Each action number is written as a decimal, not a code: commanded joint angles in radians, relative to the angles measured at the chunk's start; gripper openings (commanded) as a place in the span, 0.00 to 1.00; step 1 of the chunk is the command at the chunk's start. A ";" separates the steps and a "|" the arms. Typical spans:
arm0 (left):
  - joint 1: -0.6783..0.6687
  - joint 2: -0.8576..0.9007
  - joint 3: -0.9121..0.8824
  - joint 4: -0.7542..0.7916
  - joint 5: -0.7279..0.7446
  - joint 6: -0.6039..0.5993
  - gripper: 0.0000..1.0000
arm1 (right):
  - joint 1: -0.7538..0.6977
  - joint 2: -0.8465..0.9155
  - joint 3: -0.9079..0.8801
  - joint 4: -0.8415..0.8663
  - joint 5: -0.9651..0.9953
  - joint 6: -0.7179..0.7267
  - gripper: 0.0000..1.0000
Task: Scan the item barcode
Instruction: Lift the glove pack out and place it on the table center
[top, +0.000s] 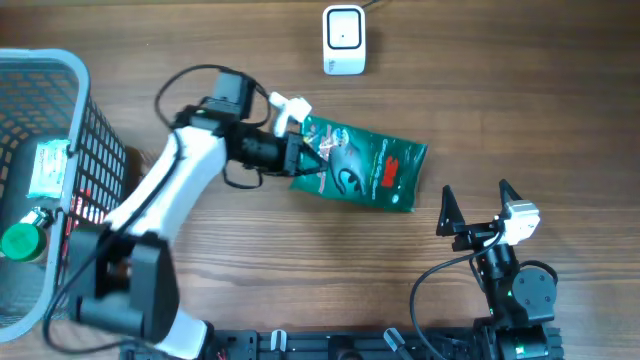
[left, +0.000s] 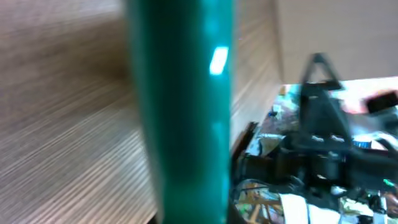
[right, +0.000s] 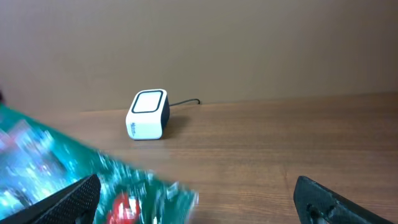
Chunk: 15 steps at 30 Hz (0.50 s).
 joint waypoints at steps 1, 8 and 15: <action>-0.044 0.078 0.002 0.049 -0.156 -0.164 0.25 | 0.002 -0.006 -0.001 0.004 0.010 -0.018 1.00; -0.058 -0.108 0.275 -0.283 -0.465 -0.206 1.00 | 0.002 -0.006 -0.001 0.004 0.010 -0.018 1.00; -0.010 -0.332 0.623 -0.554 -1.364 -0.528 1.00 | 0.002 -0.006 -0.001 0.004 0.009 -0.018 1.00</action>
